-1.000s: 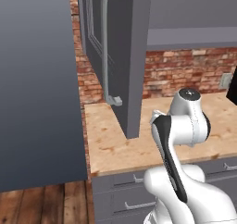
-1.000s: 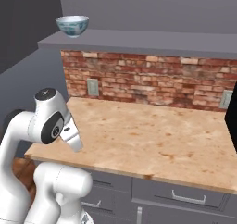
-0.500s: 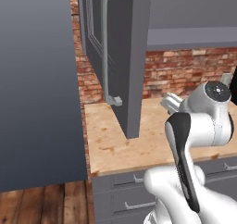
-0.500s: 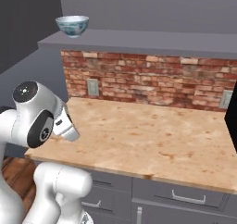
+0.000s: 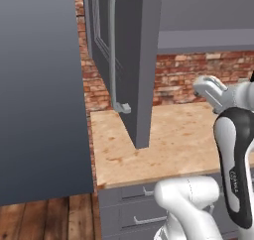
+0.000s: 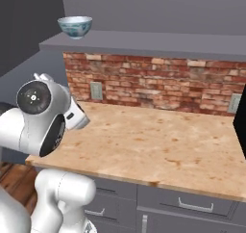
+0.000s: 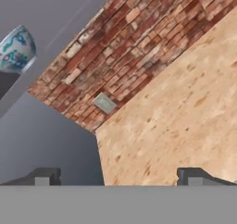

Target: Take the smaller bowl and place it next to the appetizer plate on the dining counter , and place the larger bowl next to the plate with cooked food.

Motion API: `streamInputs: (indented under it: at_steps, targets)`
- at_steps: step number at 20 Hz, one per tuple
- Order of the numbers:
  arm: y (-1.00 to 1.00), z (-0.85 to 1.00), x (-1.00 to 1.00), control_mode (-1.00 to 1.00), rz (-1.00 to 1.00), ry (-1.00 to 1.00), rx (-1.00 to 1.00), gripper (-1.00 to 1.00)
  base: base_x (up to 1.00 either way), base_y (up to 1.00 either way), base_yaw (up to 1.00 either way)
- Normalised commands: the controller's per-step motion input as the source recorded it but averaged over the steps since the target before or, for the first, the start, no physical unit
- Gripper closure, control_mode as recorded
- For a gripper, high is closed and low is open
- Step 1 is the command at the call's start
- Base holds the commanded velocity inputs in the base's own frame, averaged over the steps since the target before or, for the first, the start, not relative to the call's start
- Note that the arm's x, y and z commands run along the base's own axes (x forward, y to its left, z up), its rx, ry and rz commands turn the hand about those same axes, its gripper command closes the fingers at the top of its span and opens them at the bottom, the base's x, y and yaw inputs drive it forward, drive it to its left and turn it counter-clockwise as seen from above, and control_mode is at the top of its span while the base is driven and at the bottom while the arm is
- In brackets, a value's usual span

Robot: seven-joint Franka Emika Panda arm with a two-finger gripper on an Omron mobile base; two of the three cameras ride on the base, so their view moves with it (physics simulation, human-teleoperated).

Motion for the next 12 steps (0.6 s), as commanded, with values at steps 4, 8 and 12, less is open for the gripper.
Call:
streamInputs:
  at_steps: [4, 8, 12]
  targets:
    - [0.00, 1.00, 0.13, -1.00, 0.22, -0.08, 0.00, -1.00, 0.00, 0.00, 0.00]
    - [-0.04, 0.96, 0.21, -1.00, 0.14, -0.11, 0.01, -1.00, 0.00, 0.00, 0.00]
    - [0.00, 0.78, 0.55, -1.00, 0.03, 0.00, 0.00, -1.00, 0.00, 0.00, 0.00]
